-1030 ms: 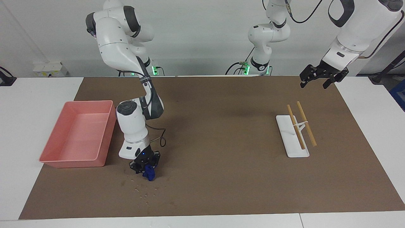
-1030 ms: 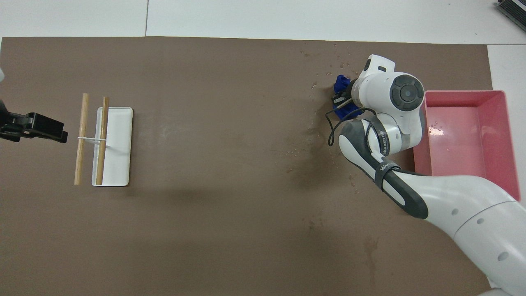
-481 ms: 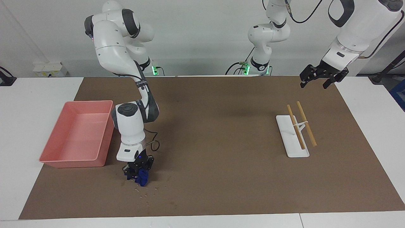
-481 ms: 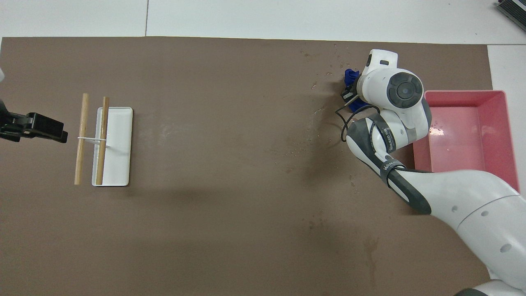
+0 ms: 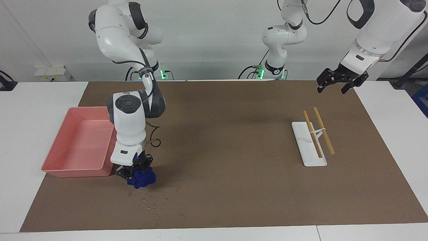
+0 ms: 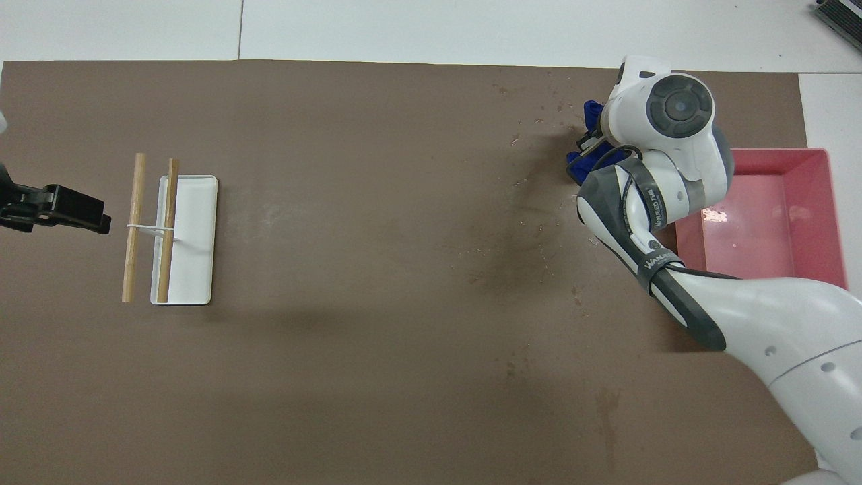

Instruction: Wipe water with towel using both arms

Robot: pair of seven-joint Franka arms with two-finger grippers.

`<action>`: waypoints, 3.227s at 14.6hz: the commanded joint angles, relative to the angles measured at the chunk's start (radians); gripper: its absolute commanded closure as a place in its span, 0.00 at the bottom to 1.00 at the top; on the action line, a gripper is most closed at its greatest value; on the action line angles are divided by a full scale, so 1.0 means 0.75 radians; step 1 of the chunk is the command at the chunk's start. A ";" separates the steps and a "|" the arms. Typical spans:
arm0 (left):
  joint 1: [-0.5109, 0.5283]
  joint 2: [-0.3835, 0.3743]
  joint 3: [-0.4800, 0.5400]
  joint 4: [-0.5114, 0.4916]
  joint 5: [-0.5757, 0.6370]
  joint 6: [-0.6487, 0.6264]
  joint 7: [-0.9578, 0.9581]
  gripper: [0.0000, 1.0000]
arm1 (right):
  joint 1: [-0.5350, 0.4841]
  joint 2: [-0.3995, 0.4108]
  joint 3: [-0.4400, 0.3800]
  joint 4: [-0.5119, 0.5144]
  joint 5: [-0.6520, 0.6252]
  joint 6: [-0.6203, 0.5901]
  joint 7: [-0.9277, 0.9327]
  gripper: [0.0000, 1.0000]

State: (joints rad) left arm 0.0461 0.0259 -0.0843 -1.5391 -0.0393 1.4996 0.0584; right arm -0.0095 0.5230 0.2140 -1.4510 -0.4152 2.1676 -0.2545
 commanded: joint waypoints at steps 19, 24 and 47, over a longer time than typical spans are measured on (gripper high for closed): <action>-0.006 -0.033 0.004 -0.040 0.016 0.030 -0.014 0.00 | -0.499 -0.697 0.017 -0.593 0.286 -0.145 -0.773 0.80; -0.006 -0.030 0.004 -0.040 0.016 0.030 -0.014 0.00 | -0.460 -0.691 0.021 -0.587 0.286 -0.137 -0.728 0.00; -0.006 -0.033 0.004 -0.040 0.016 0.030 -0.014 0.00 | 0.045 -0.771 -0.223 -0.288 0.732 -0.721 0.388 0.00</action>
State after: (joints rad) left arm 0.0461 0.0259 -0.0843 -1.5392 -0.0393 1.4999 0.0584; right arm -0.0516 -0.0345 0.1522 -1.6352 0.1447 1.5822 0.0484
